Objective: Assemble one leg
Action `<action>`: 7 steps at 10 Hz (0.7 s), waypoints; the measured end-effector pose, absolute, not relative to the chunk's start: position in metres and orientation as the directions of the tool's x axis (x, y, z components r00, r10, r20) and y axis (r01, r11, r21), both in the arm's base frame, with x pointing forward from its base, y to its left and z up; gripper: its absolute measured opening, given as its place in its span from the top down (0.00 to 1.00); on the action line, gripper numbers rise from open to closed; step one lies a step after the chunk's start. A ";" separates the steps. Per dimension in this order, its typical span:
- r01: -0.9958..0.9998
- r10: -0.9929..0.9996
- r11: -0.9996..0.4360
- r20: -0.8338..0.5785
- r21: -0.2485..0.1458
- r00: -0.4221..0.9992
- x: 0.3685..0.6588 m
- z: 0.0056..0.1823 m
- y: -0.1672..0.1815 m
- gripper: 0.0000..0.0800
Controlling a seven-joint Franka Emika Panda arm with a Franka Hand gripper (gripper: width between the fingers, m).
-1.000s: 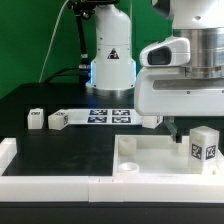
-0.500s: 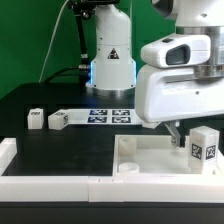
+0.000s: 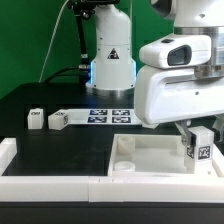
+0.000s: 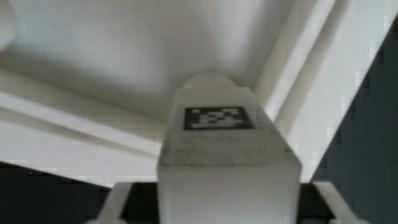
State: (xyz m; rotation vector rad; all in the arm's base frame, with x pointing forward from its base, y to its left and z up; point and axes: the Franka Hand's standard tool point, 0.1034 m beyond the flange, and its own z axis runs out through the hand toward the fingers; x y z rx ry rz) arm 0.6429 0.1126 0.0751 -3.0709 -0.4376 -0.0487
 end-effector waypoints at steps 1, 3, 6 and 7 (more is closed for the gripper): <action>0.258 0.257 -0.965 0.036 -0.035 0.966 0.643 0.075 0.113 0.64; 0.174 0.173 -0.984 0.033 -0.041 0.984 0.643 0.075 0.112 0.64; -0.232 -0.233 -0.970 0.011 -0.069 0.972 0.643 0.075 0.110 0.64; -0.302 -0.303 -0.950 0.002 -0.079 0.953 0.642 0.074 0.109 0.64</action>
Offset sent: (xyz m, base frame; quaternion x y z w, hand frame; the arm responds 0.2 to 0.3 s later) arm -0.0034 -0.0063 -0.0028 0.0301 -0.0247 0.3298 0.9433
